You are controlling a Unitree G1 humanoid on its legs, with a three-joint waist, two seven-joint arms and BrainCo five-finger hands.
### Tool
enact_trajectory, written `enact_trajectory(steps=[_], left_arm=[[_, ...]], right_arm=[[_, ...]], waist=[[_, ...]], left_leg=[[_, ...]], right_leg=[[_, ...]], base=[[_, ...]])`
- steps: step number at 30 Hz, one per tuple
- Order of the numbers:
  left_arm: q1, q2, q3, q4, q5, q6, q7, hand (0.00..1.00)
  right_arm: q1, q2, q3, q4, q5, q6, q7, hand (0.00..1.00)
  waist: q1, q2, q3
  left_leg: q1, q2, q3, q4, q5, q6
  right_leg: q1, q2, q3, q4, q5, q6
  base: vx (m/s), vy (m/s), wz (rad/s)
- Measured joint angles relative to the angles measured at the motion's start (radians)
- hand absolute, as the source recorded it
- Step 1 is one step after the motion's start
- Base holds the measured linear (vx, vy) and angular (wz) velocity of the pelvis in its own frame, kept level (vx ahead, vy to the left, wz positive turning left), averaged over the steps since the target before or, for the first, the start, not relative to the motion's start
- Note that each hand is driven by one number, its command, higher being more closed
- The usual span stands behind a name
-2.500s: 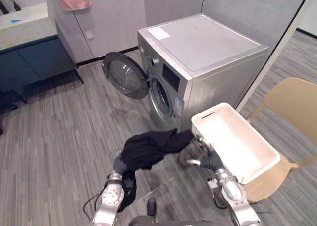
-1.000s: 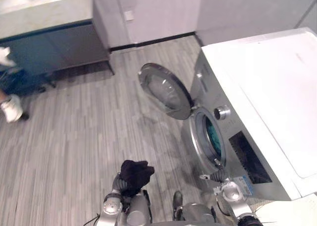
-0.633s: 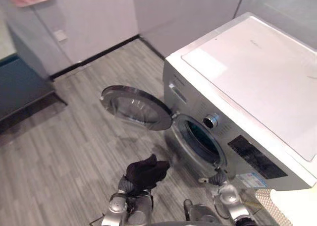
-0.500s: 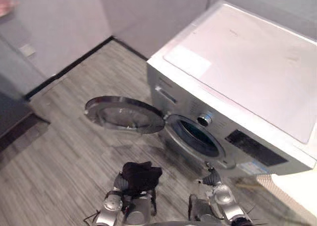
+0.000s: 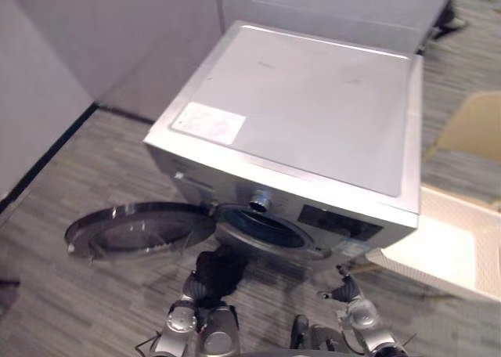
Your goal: Pick up the laundry basket with both hands and put the clothes into the washing machine.
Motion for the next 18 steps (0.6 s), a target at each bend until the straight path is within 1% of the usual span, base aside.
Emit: enact_trajectory(steps=[1, 2, 3, 4, 5, 6, 7, 8, 10, 12, 13, 15, 16, 18], left_arm=[[-0.009, -0.001, -0.004, -0.002, 0.000, 0.000, 0.000, 1.00], [-0.009, -0.004, -0.005, -0.002, 0.000, 0.000, 0.001, 1.00], [-0.021, 0.007, -0.010, 0.007, 0.000, 0.002, 0.002, 1.00], [-0.025, 0.014, -0.022, 0.007, 0.000, 0.003, 0.002, 1.00], [-0.027, 0.018, -0.033, 0.006, 0.000, 0.004, 0.002, 1.00], [-0.028, 0.017, -0.046, 0.006, 0.000, 0.004, 0.002, 1.00], [-0.028, 0.017, -0.046, 0.006, 0.000, 0.004, 0.002, 1.00], [-0.022, 0.020, -0.045, 0.005, 0.000, 0.004, 0.003, 1.00], [-0.021, 0.026, -0.044, 0.001, -0.001, 0.007, 0.004, 1.00], [-0.023, 0.028, -0.042, -0.052, -0.005, 0.012, 0.013, 1.00], [-0.023, 0.028, -0.041, -0.073, -0.010, 0.013, 0.022, 1.00], [-0.040, 0.024, -0.040, -0.155, -0.054, 0.013, 0.047, 1.00], [-0.048, 0.020, -0.036, -0.169, -0.064, 0.013, 0.051, 1.00], [-0.061, -0.005, -0.033, -0.249, -0.115, 0.012, 0.072, 1.00]], right_arm=[[0.006, -0.002, -0.018, 0.005, 0.000, 0.003, -0.012, 0.00], [0.009, -0.010, -0.017, 0.004, 0.000, 0.004, -0.015, 0.00], [0.016, -0.003, -0.022, 0.005, 0.000, 0.006, -0.022, 0.00], [0.035, 0.010, -0.031, 0.003, 0.000, 0.005, -0.022, 0.00], [0.045, 0.014, -0.032, 0.003, 0.001, 0.005, -0.022, 0.00], [0.059, 0.015, -0.033, 0.003, 0.001, 0.006, -0.022, 0.00], [0.059, 0.015, -0.033, 0.003, 0.001, 0.006, -0.022, 0.00], [0.060, 0.015, -0.033, 0.000, 0.003, 0.005, -0.022, 0.00], [0.060, 0.017, -0.034, -0.008, 0.012, 0.005, -0.022, 0.00], [0.055, 0.018, -0.039, -0.027, 0.035, 0.004, -0.026, 0.00], [0.053, 0.020, -0.040, -0.040, 0.042, 0.004, -0.026, 0.00], [0.041, 0.040, -0.063, -0.100, 0.077, 0.001, -0.034, 0.00], [0.039, 0.045, -0.070, -0.114, 0.082, 0.001, -0.037, 0.00], [0.029, 0.061, -0.077, -0.179, 0.102, 0.003, -0.062, 0.00]], waist=[[-0.001, 0.015, -0.004], [-0.001, 0.022, -0.004], [-0.004, 0.003, 0.004], [-0.015, -0.018, -0.002], [-0.022, -0.023, -0.001], [-0.022, -0.023, 0.000], [-0.022, -0.023, 0.000], [-0.022, -0.020, 0.000], [-0.023, -0.022, 0.002], [-0.022, -0.032, 0.027], [-0.023, -0.034, 0.036], [-0.022, -0.044, 0.072], [-0.023, -0.046, 0.081], [-0.018, -0.052, 0.120]], left_leg=[[0.026, -0.021, -0.059, -0.125, 0.032, -0.027], [0.034, -0.018, -0.064, -0.157, 0.062, -0.039], [0.045, -0.027, -0.047, -0.143, 0.018, -0.020], [0.044, -0.052, -0.031, -0.136, 0.009, -0.006], [0.043, -0.067, -0.029, -0.129, 0.003, 0.004], [0.042, -0.083, -0.012, -0.100, -0.018, 0.016], [0.042, -0.084, -0.008, -0.097, -0.021, 0.018], [0.032, -0.088, 0.002, -0.066, -0.039, 0.024], [0.009, -0.088, 0.013, -0.020, -0.062, 0.027], [-0.060, -0.083, 0.017, 0.100, -0.109, 0.027], [-0.086, -0.078, 0.018, 0.136, -0.122, 0.029], [-0.213, -0.068, 0.000, 0.278, -0.169, 0.032], [-0.247, -0.066, -0.007, 0.313, -0.181, 0.028], [-0.360, -0.041, -0.011, 0.454, -0.232, 0.025]], right_leg=[[-0.017, 0.000, 0.032, 0.037, -0.010, 0.016], [-0.021, 0.007, 0.042, 0.052, -0.023, 0.032], [-0.046, -0.009, 0.072, 0.116, -0.059, 0.053], [-0.064, -0.041, 0.074, 0.153, -0.078, 0.068], [-0.066, -0.058, 0.075, 0.170, -0.088, 0.077], [-0.078, -0.080, 0.093, 0.204, -0.108, 0.092], [-0.082, -0.081, 0.098, 0.209, -0.110, 0.093], [-0.099, -0.087, 0.117, 0.235, -0.122, 0.105], [-0.131, -0.093, 0.131, 0.287, -0.142, 0.108], [-0.208, -0.096, 0.150, 0.420, -0.196, 0.110], [-0.234, -0.097, 0.153, 0.460, -0.211, 0.109], [-0.361, -0.100, 0.159, 0.616, -0.270, 0.106], [-0.391, -0.103, 0.158, 0.654, -0.285, 0.107], [-0.503, -0.108, 0.159, 0.802, -0.339, 0.100]], base=[[0.06, 0.222, -0.70], [0.06, 0.245, -0.78], [0.03, 0.178, -0.41], [0.02, 0.156, -0.23], [0.01, 0.182, 0.02], [0.00, 0.118, -0.01], [-0.02, 0.138, -0.20], [-0.03, 0.078, -0.26], [-0.05, 0.070, -0.17], [-0.08, 0.014, -0.02], [-0.12, -0.029, 0.00], [-0.15, -0.039, 0.09], [-0.18, -0.018, 0.14], [-0.19, -0.007, 0.06]])
